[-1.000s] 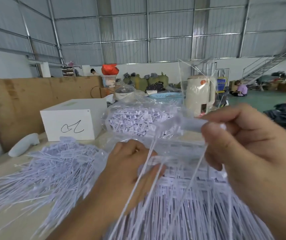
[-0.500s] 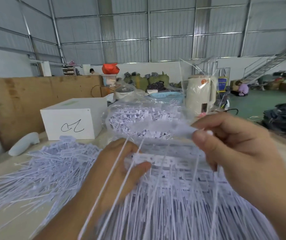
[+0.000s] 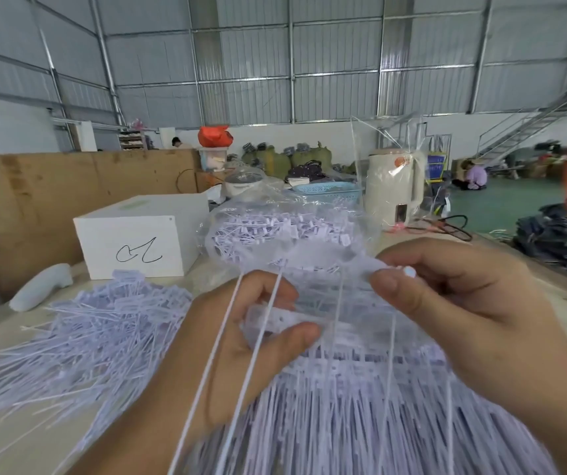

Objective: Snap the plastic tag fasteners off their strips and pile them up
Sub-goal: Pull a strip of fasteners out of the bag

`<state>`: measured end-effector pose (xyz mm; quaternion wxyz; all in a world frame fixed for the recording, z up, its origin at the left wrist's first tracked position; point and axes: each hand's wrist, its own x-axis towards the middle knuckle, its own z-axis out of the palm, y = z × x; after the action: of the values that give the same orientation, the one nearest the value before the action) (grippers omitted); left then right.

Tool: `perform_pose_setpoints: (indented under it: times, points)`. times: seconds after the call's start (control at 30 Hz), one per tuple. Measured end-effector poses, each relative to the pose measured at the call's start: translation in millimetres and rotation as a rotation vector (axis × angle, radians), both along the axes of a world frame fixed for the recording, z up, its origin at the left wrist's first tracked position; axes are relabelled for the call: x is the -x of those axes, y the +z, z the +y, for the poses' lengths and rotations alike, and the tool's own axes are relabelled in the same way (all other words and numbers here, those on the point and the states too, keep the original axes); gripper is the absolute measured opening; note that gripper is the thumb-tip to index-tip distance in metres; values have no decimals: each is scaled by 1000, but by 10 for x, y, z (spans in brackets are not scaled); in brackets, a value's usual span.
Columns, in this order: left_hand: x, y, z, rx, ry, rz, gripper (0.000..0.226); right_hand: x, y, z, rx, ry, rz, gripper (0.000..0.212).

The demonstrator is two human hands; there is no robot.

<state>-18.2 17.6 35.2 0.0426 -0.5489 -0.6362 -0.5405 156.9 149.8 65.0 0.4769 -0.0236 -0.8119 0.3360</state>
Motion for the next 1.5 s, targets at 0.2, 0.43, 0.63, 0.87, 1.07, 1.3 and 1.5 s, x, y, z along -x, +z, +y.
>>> perform_pose_setpoints:
  times: [0.2, 0.43, 0.63, 0.87, 1.07, 1.3, 1.5]
  points:
    - [142, -12, -14, 218, -227, -23, 46, -37, 37, 31, -7, -12, 19, 18]
    - [221, -39, -8, 168, -106, -138, 30, -113, 90, 57, -74, -50, 33, 13]
    - [225, -81, 1, 247, 23, 17, 18, -181, 147, 88, -18, -74, 40, 16]
    - [107, 74, 48, 61, -268, -272, 35, -133, 86, 90, -41, 42, -120, 26]
    - [96, 162, -72, -162, -498, -404, 28, -116, 51, 175, -149, -51, -302, 29]
    - [40, 119, -148, 291, -702, -328, 25, -64, 11, 100, -196, -46, -544, 7]
    - [0, 167, -158, 408, -742, -394, 29, -60, 2, 88, -210, -126, -446, 11]
